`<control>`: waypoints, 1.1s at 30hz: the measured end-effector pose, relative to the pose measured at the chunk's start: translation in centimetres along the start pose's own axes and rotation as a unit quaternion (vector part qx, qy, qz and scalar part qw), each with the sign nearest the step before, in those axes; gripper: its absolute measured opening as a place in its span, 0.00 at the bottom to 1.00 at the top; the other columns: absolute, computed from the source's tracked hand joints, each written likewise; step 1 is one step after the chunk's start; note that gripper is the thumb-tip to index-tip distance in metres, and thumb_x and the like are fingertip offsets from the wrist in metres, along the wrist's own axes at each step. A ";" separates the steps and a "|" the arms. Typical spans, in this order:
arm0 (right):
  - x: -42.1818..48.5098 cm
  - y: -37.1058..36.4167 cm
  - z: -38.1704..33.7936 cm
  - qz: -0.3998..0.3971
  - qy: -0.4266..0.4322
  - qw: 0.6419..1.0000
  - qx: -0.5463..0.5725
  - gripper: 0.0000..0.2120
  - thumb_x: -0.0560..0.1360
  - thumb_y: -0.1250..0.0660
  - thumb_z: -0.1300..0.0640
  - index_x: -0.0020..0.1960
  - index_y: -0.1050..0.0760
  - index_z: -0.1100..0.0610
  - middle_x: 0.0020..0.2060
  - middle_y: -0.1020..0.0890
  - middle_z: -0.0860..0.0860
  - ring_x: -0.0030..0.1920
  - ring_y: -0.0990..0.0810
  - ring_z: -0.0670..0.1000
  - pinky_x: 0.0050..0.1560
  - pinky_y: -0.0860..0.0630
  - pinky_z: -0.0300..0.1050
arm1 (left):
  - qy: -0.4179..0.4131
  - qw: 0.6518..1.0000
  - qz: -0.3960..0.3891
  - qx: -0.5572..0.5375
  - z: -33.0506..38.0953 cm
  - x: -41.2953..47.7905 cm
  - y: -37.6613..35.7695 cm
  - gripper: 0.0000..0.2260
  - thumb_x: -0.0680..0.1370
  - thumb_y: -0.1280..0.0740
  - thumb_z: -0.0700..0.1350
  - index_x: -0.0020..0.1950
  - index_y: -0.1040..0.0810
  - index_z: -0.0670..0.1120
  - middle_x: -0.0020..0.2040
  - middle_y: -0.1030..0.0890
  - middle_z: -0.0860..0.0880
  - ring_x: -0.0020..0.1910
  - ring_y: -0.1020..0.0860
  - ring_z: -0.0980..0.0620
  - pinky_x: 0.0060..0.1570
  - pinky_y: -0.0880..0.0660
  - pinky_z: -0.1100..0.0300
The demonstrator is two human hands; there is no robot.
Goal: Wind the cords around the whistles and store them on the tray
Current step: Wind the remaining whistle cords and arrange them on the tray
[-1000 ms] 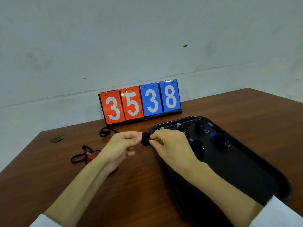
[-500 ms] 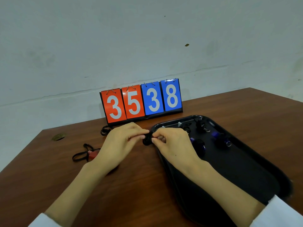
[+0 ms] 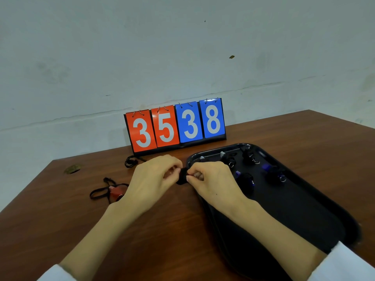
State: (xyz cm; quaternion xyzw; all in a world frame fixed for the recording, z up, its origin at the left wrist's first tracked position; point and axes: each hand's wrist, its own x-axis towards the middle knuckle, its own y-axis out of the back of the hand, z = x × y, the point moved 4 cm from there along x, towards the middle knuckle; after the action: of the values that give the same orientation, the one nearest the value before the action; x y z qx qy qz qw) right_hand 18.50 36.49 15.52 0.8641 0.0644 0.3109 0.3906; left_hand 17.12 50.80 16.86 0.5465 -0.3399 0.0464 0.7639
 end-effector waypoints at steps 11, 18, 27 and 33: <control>-0.3 0.2 -0.6 0.037 0.038 0.998 0.022 0.08 0.73 0.32 0.56 0.51 0.19 0.55 0.43 0.16 0.49 0.42 0.20 0.46 0.49 0.22 0.44 | 0.205 0.946 -0.024 -0.248 -1.3 0.6 -0.5 0.03 0.79 0.39 0.44 0.49 0.26 0.49 0.47 0.22 0.53 0.46 0.22 0.57 0.45 0.26 0.65; -0.4 1.3 -0.5 0.082 -0.010 0.996 0.031 0.06 0.71 0.31 0.53 0.46 0.19 0.53 0.37 0.17 0.46 0.37 0.20 0.43 0.43 0.21 0.44 | 0.252 0.871 -0.062 -0.418 -1.7 0.0 -0.4 0.08 0.75 0.32 0.41 0.53 0.20 0.45 0.44 0.16 0.47 0.39 0.17 0.51 0.41 0.21 0.63; -5.8 4.6 1.5 0.037 -0.105 0.983 -0.146 0.08 0.72 0.40 0.42 0.43 0.31 0.46 0.39 0.24 0.43 0.38 0.27 0.43 0.38 0.33 0.39 | 0.250 0.835 -0.103 -0.480 4.0 -0.7 -4.0 0.06 0.73 0.30 0.36 0.49 0.19 0.41 0.39 0.18 0.47 0.33 0.19 0.53 0.36 0.23 0.66; -10.4 5.7 5.1 -0.045 -0.162 0.986 -0.009 0.23 0.69 0.33 0.40 0.61 0.36 0.39 0.50 0.26 0.36 0.49 0.25 0.37 0.50 0.27 0.34 | 0.191 0.881 -0.128 -0.414 7.8 -1.5 -7.2 0.06 0.73 0.30 0.37 0.46 0.20 0.47 0.43 0.19 0.49 0.38 0.23 0.54 0.40 0.25 0.64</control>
State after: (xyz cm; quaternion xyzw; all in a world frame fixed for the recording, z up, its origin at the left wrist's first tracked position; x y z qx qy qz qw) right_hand 12.42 25.66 11.99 0.8956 0.0360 0.1496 0.4174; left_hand 15.52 41.61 11.61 0.1992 -0.1027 -0.0930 0.9701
